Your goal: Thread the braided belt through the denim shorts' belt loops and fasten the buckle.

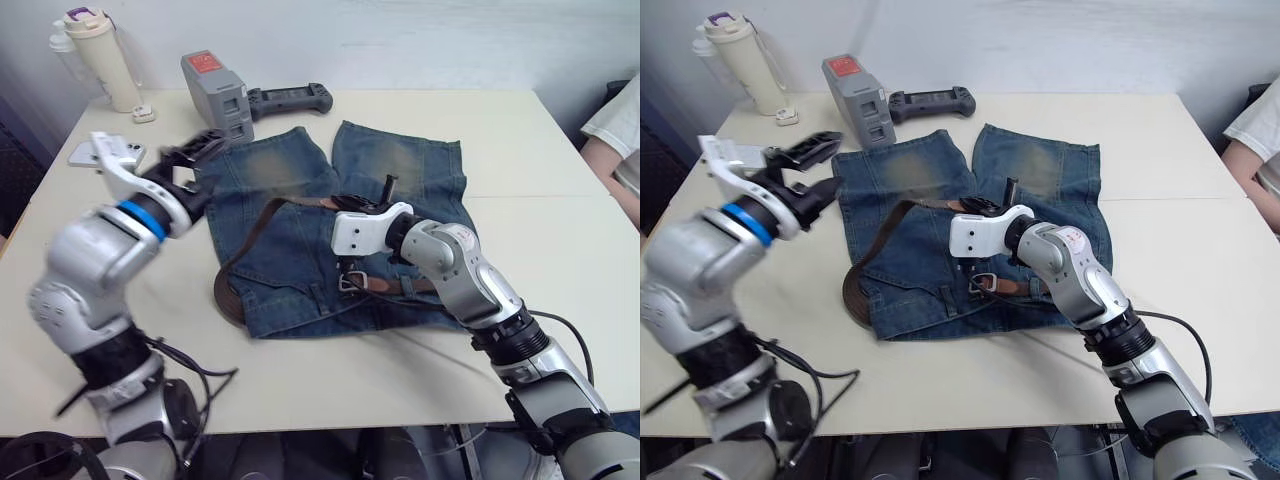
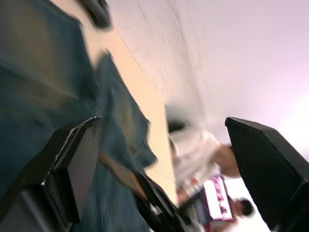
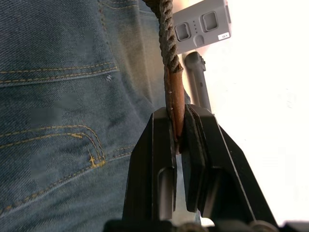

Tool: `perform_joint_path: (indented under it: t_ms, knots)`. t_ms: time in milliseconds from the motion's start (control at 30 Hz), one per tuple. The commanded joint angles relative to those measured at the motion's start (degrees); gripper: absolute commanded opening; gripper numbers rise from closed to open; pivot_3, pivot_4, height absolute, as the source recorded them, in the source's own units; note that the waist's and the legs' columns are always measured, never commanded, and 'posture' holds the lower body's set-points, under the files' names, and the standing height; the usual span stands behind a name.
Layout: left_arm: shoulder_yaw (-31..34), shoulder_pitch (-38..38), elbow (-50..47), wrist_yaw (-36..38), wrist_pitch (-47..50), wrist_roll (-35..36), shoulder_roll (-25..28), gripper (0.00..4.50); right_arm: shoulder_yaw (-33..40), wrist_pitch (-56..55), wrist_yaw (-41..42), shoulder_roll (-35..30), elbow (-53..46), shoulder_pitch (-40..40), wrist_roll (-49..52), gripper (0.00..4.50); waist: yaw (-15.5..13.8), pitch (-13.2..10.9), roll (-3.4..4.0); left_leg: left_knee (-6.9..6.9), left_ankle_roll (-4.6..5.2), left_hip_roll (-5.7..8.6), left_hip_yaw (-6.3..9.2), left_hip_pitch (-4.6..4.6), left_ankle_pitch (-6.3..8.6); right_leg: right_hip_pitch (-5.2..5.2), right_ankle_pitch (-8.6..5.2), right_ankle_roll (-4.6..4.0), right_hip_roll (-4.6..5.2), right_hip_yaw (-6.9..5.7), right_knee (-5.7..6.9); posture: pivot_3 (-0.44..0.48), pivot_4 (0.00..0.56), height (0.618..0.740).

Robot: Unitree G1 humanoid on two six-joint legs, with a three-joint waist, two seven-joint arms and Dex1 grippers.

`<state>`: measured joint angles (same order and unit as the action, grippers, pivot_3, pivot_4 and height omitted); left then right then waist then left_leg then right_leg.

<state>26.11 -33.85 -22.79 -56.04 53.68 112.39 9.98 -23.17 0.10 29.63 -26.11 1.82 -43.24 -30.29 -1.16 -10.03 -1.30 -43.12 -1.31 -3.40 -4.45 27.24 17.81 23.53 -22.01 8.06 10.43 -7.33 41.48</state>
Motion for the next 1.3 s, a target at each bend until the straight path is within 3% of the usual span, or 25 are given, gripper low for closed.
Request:
perform_joint_path:
  t_ms: [33, 167, 633, 1067, 1200, 1300]
  knots:
    - [-3.5, 3.6, -5.1, 2.6, -1.9, 0.6, 1.5, 4.45, 1.7, -0.2, -0.6, 0.1, -1.0, -1.2, -0.2, 0.00, 0.2, 0.0, 0.03, 0.01, -0.03, 0.00, 0.00, 0.00, -0.02, 0.04, 0.00, 0.00, 0.00, 0.01, 0.04, 0.000, 0.150, 0.664]
    - [-6.3, 8.0, -5.6, 3.8, -3.4, 0.6, 2.6, 4.45, 1.9, -0.7, -0.7, 0.4, -1.6, -1.2, 0.1, 0.00, 1.2, 0.0, 0.04, 0.12, -0.15, -0.18, -0.03, -0.07, -0.09, 0.09, -0.05, -0.08, -0.14, -0.01, 0.09, 0.000, 0.150, 0.664]
    - [-0.6, 3.1, -2.1, -14.4, -13.4, 0.6, -11.8, 4.45, 3.0, -5.2, -0.5, -0.2, -8.3, 2.1, 1.8, 0.00, -0.2, 0.0, 0.03, 0.05, -0.09, -0.15, -0.01, -0.01, -0.05, -0.01, -0.03, -0.05, -0.11, -0.06, -0.07, 0.000, 0.150, 0.664]
    - [1.6, 2.1, -0.1, -15.2, -11.8, 0.6, -11.5, 4.45, 3.3, -7.2, 0.1, -0.2, -9.3, 3.0, 2.5, 0.00, -0.2, 0.0, 0.02, 0.04, -0.09, -0.16, -0.01, -0.02, -0.06, -0.01, -0.03, -0.05, -0.13, -0.08, -0.07, 0.000, 0.150, 0.664]
    - [1.7, 1.7, 1.0, -14.8, -10.9, 0.6, -11.8, 3.48, 3.5, -7.1, 0.3, -0.2, -9.4, 3.2, 2.5, 0.00, -0.2, 0.0, 0.02, 0.06, -0.09, -0.16, 0.00, -0.02, -0.06, 0.00, -0.03, -0.05, -0.13, -0.09, -0.07, 0.000, 0.150, 0.664]
    - [1.7, 1.2, 2.0, -14.4, -10.3, 0.6, -12.0, 2.01, 3.5, -6.9, 0.4, -0.2, -9.8, 3.4, 2.5, 0.00, -0.2, 0.0, 0.02, 0.06, -0.09, -0.16, 0.00, -0.02, -0.06, 0.00, -0.03, -0.05, -0.14, -0.09, -0.07, 0.000, 0.150, 0.664]
